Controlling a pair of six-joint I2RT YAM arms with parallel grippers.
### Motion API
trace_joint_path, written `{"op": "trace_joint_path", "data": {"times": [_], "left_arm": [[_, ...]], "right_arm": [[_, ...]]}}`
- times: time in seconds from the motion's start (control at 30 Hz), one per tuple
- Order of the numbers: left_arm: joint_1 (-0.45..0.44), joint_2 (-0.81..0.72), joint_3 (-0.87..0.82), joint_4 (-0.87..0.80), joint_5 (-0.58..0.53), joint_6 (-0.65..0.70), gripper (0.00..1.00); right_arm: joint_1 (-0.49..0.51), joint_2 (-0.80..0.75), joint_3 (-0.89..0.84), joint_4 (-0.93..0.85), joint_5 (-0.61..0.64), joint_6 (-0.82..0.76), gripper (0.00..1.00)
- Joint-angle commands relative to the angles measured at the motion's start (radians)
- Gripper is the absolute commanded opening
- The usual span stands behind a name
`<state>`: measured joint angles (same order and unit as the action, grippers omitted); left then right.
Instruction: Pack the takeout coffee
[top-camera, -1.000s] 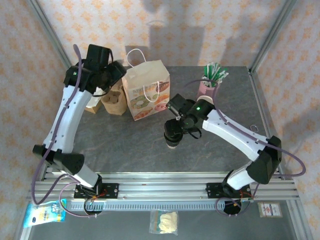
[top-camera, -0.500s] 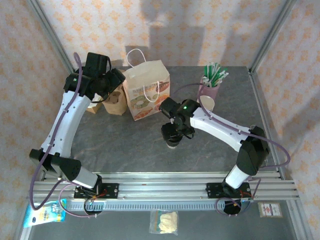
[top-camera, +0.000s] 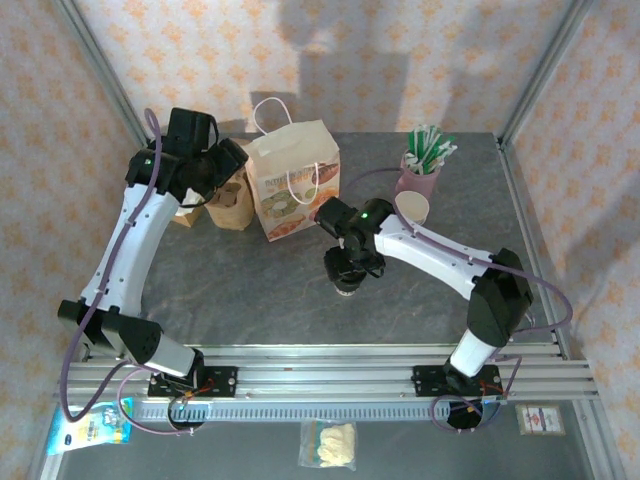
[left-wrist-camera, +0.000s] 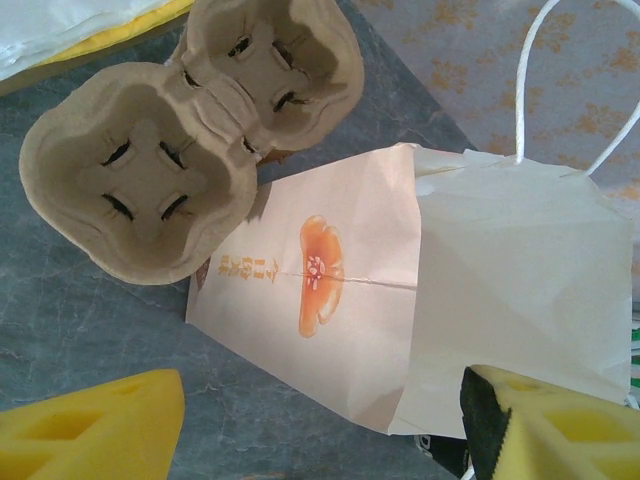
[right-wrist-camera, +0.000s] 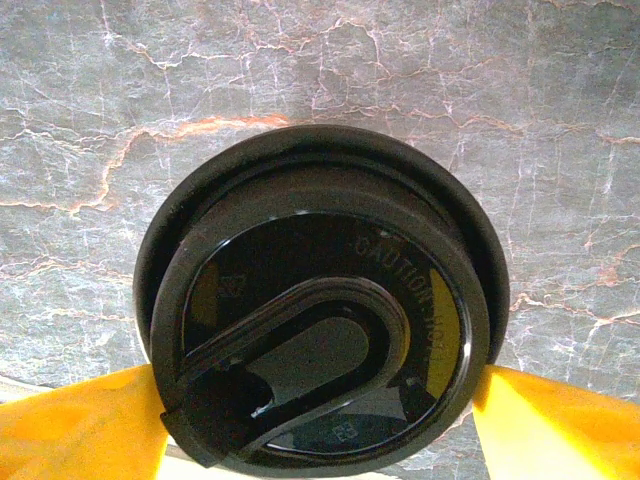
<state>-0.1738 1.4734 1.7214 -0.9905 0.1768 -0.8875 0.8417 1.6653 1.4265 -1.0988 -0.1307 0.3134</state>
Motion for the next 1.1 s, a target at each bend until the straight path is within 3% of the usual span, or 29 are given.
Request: {"op": "trace_joint_path", "data": {"times": [0.0, 0.43, 1.07], "left_arm": [[0.011, -0.037, -0.019, 0.028, 0.015, 0.023, 0.75], [0.03, -0.059, -0.062, 0.061, 0.04, 0.032, 0.77], [0.036, -0.058, -0.072, 0.078, 0.064, 0.044, 0.78]], "right_arm": [[0.005, 0.005, 0.02, -0.007, 0.034, 0.012, 0.76], [-0.009, -0.04, -0.013, -0.069, 0.102, 0.059, 0.68], [-0.327, -0.259, -0.256, -0.053, 0.087, 0.025, 0.68]]}}
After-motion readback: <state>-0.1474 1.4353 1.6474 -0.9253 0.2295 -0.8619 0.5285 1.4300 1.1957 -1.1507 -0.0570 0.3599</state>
